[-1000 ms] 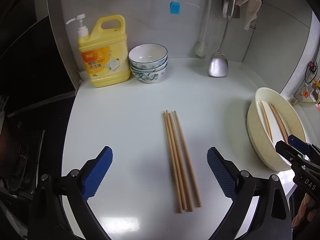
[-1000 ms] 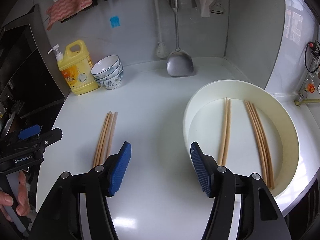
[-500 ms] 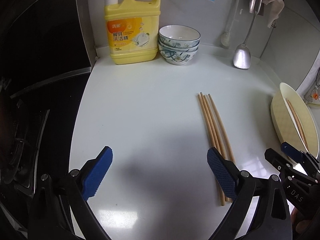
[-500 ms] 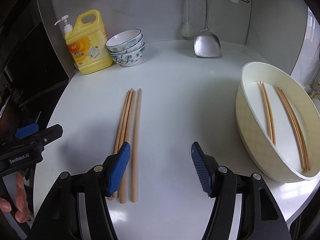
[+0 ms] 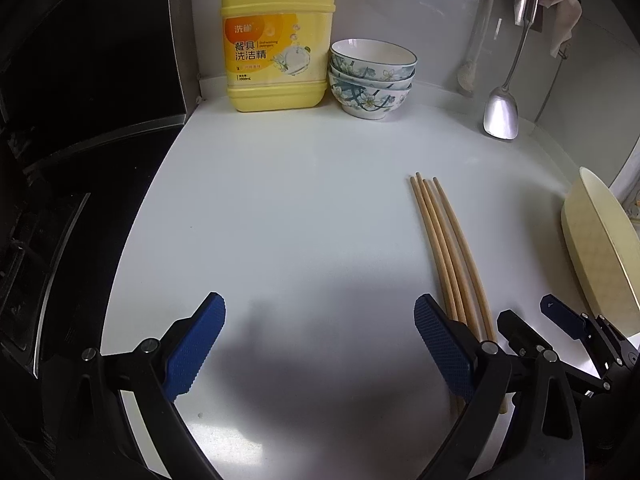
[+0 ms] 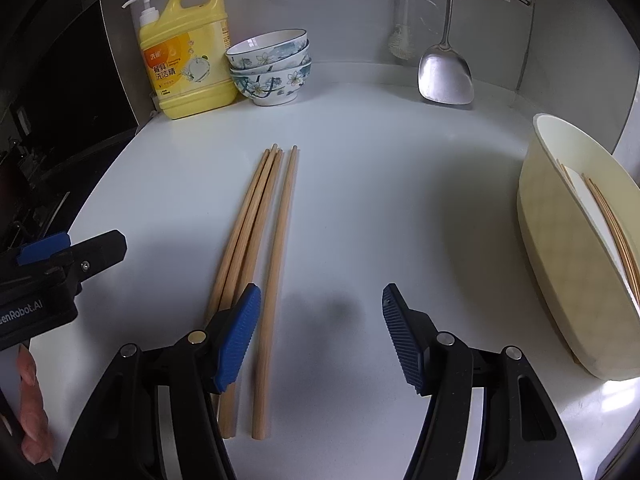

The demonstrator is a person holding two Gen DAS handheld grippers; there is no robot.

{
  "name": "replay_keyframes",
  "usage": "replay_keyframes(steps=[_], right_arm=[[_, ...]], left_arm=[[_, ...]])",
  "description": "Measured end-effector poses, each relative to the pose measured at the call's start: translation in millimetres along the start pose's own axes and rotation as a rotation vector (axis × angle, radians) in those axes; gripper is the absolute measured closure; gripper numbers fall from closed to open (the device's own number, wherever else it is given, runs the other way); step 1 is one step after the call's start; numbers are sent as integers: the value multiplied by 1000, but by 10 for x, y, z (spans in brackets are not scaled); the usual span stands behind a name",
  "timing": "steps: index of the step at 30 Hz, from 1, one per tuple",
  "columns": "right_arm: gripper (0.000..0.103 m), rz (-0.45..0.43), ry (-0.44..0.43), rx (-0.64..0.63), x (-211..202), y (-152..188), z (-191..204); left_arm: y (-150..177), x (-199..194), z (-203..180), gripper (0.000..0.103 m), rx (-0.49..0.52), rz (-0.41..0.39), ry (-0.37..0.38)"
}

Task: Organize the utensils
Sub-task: 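Lower both open tools onto the remaining wooden chopsticks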

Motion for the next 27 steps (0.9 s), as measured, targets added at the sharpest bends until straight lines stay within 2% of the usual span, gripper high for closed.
replay_keyframes(steps=[16, 21, 23, 26, 27], right_arm=[[43, 14, 31, -66, 118, 61, 109], [56, 6, 10, -67, 122, 60, 141], [63, 5, -1, -70, 121, 54, 158], [81, 11, -9, -74, 130, 44, 164], [83, 15, -12, -71, 136, 36, 160]], left_arm=[[17, 18, -14, 9, 10, 2, -15], [17, 55, -14, 9, 4, 10, -15], [10, 70, -33, 9, 3, 12, -6], [4, 109, -82, 9, 9, 20, 5], [2, 124, -99, 9, 10, 23, 9]])
Point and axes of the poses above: each gripper's, at about its wrist camera, not at the fingertips, and x roughly the way its jaws point, z to its left, y to its underside, the point moved 3 cm from there along x, roughly the way its jaws point, and after that the axes turned 11 degrees about -z, right-handed, at the moved point
